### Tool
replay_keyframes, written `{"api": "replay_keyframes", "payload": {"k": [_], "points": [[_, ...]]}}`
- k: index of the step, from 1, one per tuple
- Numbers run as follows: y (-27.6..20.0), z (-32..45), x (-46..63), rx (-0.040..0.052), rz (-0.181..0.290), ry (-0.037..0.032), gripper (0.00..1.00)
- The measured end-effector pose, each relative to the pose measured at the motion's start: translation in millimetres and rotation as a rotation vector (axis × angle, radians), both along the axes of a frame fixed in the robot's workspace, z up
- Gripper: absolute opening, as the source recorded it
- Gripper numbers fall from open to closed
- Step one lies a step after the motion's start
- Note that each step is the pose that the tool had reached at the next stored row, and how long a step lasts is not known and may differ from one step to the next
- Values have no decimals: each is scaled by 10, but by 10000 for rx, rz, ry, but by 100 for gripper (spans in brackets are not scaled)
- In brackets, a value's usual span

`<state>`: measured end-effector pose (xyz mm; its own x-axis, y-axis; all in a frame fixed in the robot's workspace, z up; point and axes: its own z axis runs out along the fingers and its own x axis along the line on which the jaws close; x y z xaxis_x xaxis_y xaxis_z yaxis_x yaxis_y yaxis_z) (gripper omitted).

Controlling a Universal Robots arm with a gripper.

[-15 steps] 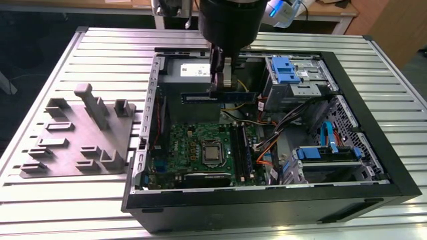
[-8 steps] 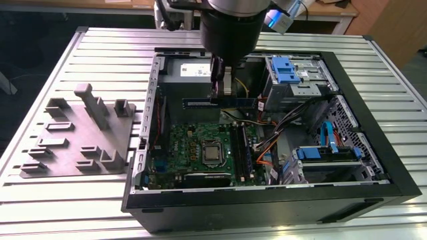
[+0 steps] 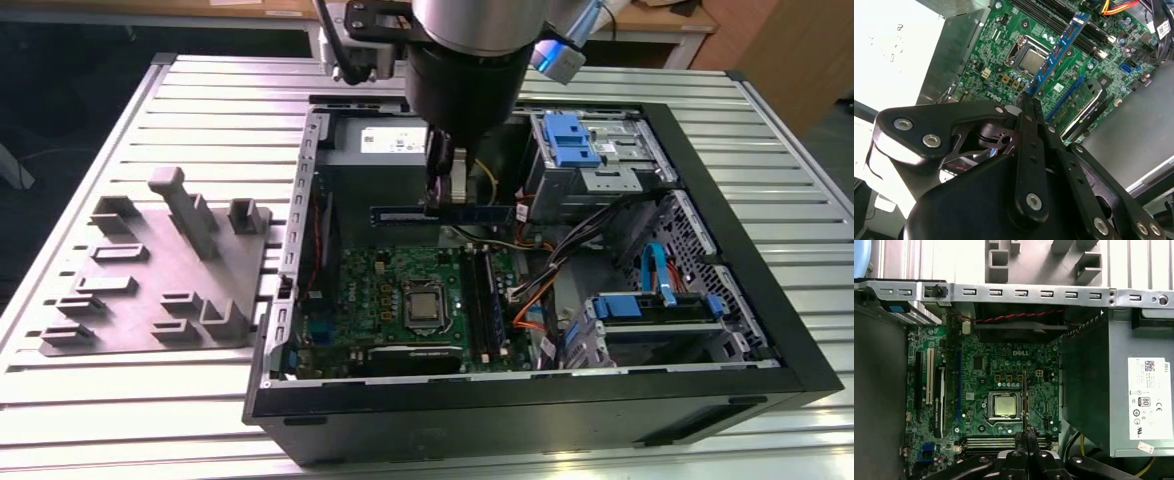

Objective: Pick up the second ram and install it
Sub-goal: 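Pick up the second ram and move it above second insertion slot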

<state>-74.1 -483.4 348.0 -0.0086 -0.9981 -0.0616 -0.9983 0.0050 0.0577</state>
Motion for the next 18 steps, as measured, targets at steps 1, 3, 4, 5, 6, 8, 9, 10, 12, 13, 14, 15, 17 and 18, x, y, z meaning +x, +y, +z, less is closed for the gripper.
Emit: {"api": "replay_keyframes", "payload": {"k": [1, 3, 4, 5, 6, 8, 9, 10, 12, 13, 14, 15, 17, 18], "points": [[0, -13, 6, 0, -2, 0, 12], [0, -37, 17, 0, -3, 0, 12], [0, -51, 20, 0, -4, 0, 12], [0, -67, 23, -1, -4, 0, 12], [0, -84, 26, -1, -6, 0, 12], [-2, -118, 34, -1, -9, 1, 12], [-3, -134, 37, -1, -11, 0, 12], [-4, -151, 40, -1, -13, 0, 12], [-6, -182, 43, 0, -20, 0, 12], [-7, -192, 45, 0, -23, 0, 12], [-9, -204, 46, 0, -27, 0, 12], [-10, -217, 46, 0, -31, 0, 12], [-12, -241, 47, 0, -40, 0, 12], [-12, -251, 47, -1, -43, 0, 12]]}}
